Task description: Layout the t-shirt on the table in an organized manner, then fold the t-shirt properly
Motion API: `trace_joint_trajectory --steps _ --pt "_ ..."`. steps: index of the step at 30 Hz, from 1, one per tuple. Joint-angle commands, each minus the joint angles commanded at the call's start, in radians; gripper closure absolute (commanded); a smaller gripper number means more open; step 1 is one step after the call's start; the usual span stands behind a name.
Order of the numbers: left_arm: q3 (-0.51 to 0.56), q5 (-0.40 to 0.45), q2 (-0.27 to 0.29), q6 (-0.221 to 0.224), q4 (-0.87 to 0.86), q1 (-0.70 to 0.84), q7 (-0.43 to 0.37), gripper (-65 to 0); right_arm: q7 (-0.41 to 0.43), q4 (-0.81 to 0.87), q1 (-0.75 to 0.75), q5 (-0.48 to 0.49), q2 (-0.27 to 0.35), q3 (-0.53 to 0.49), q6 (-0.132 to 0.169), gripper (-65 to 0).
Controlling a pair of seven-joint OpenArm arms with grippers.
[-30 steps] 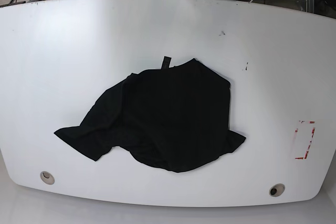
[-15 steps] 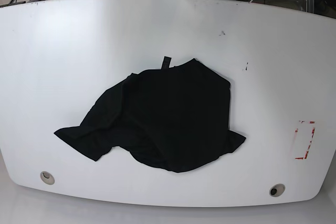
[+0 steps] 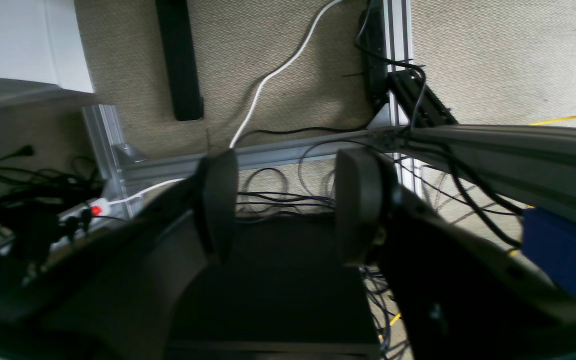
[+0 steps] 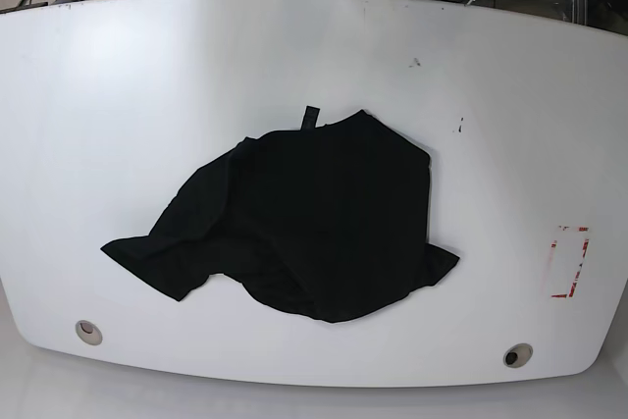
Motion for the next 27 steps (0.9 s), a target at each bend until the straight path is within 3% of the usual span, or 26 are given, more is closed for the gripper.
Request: trace_joint_trajectory --steps 4,27 --pt "0.0 0.0 0.0 0.0 0.04 0.018 -0.009 -28.2 0.0 0.0 0.0 0.0 0.0 0.0 0.0 -4.0" --pt "0.0 -0.002 0.0 0.0 0.031 0.046 -0.009 -28.1 0.002 0.051 -0.078 0.002 -0.005 0.0 0.002 -4.0"
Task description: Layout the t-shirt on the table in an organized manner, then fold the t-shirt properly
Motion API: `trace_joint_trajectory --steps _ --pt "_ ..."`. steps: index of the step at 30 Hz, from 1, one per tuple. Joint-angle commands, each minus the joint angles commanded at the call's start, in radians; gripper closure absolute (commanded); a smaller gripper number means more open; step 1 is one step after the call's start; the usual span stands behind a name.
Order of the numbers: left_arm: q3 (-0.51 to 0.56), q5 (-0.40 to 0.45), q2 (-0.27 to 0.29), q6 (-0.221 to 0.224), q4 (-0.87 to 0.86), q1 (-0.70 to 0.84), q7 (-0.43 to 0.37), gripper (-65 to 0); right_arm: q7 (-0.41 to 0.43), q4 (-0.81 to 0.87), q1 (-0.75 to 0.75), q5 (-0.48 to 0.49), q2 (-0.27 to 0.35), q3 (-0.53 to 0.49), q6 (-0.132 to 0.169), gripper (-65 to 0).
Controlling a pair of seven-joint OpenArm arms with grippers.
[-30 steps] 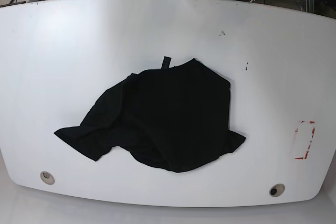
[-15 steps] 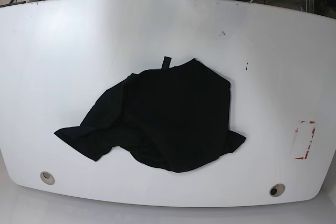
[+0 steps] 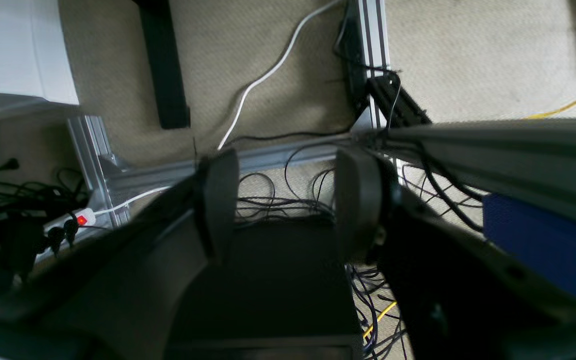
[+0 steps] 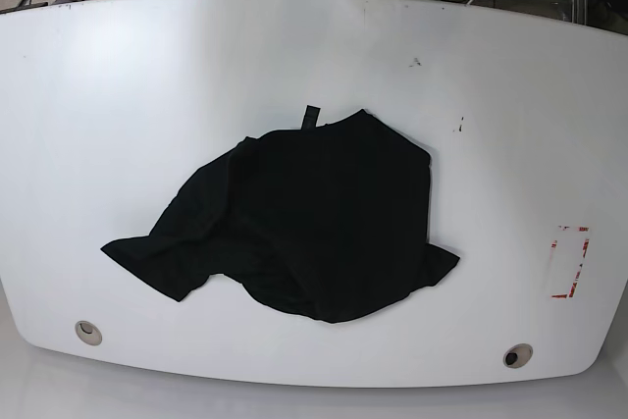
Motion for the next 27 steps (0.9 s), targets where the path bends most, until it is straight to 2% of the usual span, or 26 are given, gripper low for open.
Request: trace_joint_trajectory --steps 13,20,22,27 --pt "-0.014 0.0 0.0 0.0 0.058 0.049 -0.003 -28.1 0.0 0.071 -0.101 0.005 -0.002 0.0 0.0 -3.8" --pt "-0.04 0.0 0.002 0.0 0.135 0.109 -0.003 -28.1 -0.002 0.144 -0.175 0.13 0.006 0.002 0.0 -3.6" --pt "-0.041 0.0 0.0 0.0 0.17 0.135 -0.003 -28.1 -0.002 0.172 -0.204 0.146 0.009 0.002 0.003 -3.6" --pt "-0.058 0.0 0.0 0.0 0.258 0.195 -0.003 -28.1 -0.003 0.261 -0.275 0.15 0.015 0.005 0.037 -3.6"
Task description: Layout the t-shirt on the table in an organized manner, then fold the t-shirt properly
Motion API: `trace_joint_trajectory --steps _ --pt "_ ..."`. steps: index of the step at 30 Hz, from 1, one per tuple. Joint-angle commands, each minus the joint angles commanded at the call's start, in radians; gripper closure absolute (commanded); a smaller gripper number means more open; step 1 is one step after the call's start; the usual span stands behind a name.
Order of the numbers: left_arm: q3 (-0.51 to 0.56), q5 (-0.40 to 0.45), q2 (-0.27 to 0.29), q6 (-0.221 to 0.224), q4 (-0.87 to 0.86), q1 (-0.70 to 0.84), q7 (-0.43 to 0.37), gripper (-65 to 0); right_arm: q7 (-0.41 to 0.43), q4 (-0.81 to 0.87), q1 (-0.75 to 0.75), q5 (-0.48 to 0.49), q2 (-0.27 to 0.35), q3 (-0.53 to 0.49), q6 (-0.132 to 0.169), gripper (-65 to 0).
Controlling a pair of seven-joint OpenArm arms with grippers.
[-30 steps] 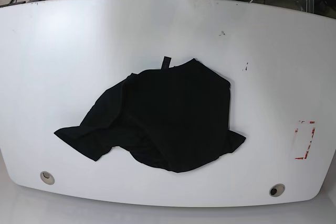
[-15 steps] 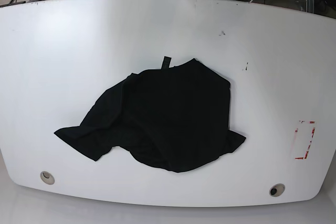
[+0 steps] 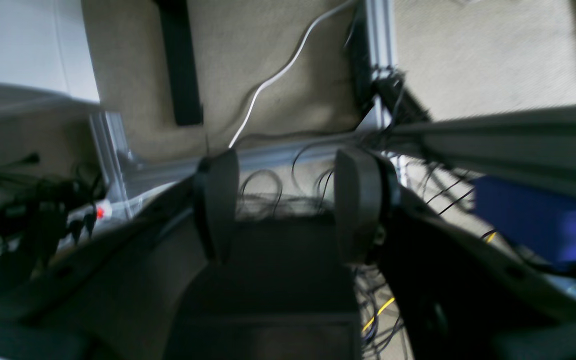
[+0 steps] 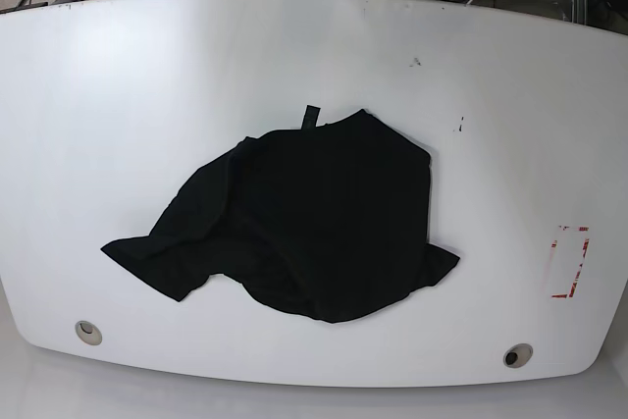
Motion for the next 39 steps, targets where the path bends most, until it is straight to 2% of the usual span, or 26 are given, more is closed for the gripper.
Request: trace_joint_trajectory --steps 11,18,25,29,35,37,39 --pt "-0.052 -0.002 0.005 0.0 0.186 0.107 0.0 -28.1 0.0 0.222 -0.13 0.002 -0.003 0.006 0.0 -3.6" --pt "-0.103 -0.002 0.051 -0.003 0.259 0.107 0.0 -28.1 0.0 0.338 -0.137 0.002 -0.003 0.038 0.0 -3.6" --pt "-0.106 -0.002 0.063 -0.005 0.301 0.068 0.0 -28.1 0.0 0.367 -0.055 0.0 0.0 0.055 0.003 -3.6" --pt "-0.106 0.0 0.092 -0.005 0.304 0.009 0.0 -28.2 -0.002 0.367 0.026 0.0 0.0 0.061 0.005 -3.6" --pt "-0.095 0.0 0.098 -0.006 0.304 -0.075 0.0 -28.7 -0.006 0.368 0.137 -0.002 0.005 0.058 0.005 -3.6" --pt "-0.081 -0.002 0.098 -0.006 0.304 -0.098 0.0 -29.4 -0.006 0.368 0.167 -0.003 0.005 0.055 0.008 -4.0" --pt "-0.068 -0.002 0.098 -0.006 0.304 -0.112 0.0 -31.9 -0.015 0.368 0.199 -0.003 0.005 0.052 0.029 -4.0"
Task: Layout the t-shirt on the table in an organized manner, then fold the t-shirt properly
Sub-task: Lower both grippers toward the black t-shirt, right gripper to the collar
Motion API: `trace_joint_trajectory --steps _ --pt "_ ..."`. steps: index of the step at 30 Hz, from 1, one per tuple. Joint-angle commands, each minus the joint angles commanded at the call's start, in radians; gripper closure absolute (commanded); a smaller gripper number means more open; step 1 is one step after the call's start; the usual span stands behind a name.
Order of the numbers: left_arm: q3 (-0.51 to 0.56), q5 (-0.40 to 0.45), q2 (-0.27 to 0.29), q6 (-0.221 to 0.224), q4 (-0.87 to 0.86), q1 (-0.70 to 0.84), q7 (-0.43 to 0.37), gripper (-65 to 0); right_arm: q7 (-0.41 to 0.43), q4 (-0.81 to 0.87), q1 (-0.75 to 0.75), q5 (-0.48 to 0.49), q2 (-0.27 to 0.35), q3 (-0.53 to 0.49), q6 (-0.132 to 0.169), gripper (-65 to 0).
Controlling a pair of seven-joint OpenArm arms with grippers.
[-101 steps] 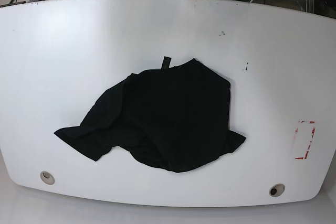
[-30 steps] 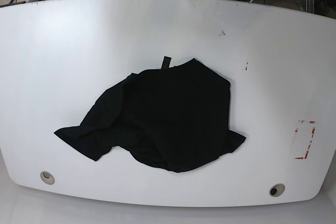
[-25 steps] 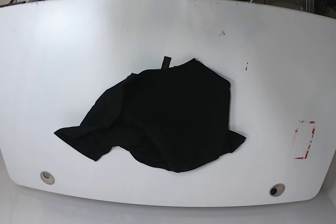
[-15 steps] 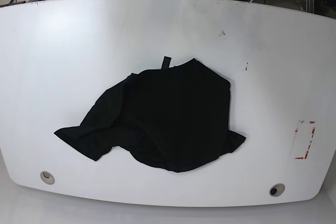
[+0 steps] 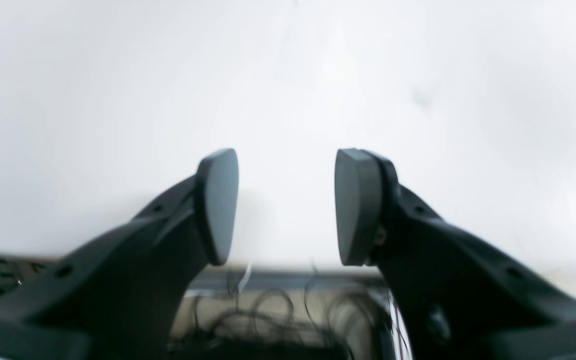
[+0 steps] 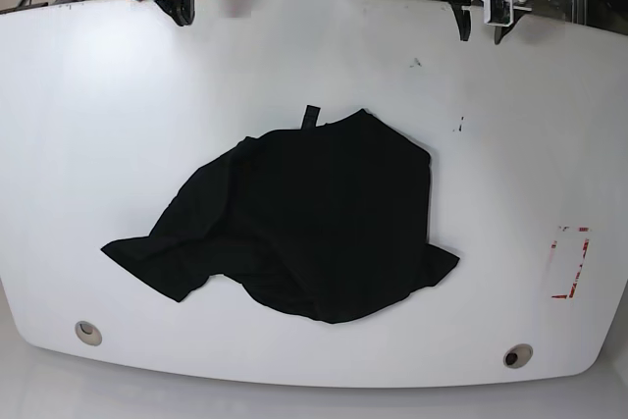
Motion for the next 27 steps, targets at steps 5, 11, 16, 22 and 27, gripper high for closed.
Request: trace_joint_trajectory --steps 5,11,16,22,27 --pt "0.044 0.002 0.0 0.0 0.0 -0.037 0.0 -38.8 -0.094 0.018 0.107 0.0 -0.003 -0.017 0.051 -4.1" --pt "0.081 0.003 -0.006 0.0 -0.002 -0.074 0.0 -38.9 -0.233 0.028 0.222 0.002 -0.006 -0.043 0.051 -11.6" --pt "0.092 0.003 -0.006 0.0 -0.005 -0.123 0.005 -39.0 -0.308 0.029 0.325 0.002 -0.011 -0.087 0.044 -33.6" --pt "0.092 0.008 -0.006 0.0 -0.005 -0.173 0.005 -39.0 -0.433 0.02 0.463 0.002 -0.048 -0.117 0.044 -48.0" --pt "0.091 0.008 -0.009 0.0 -0.003 -0.198 0.005 -39.0 -0.534 -0.021 0.568 -0.002 -0.086 -0.106 0.044 -49.5"
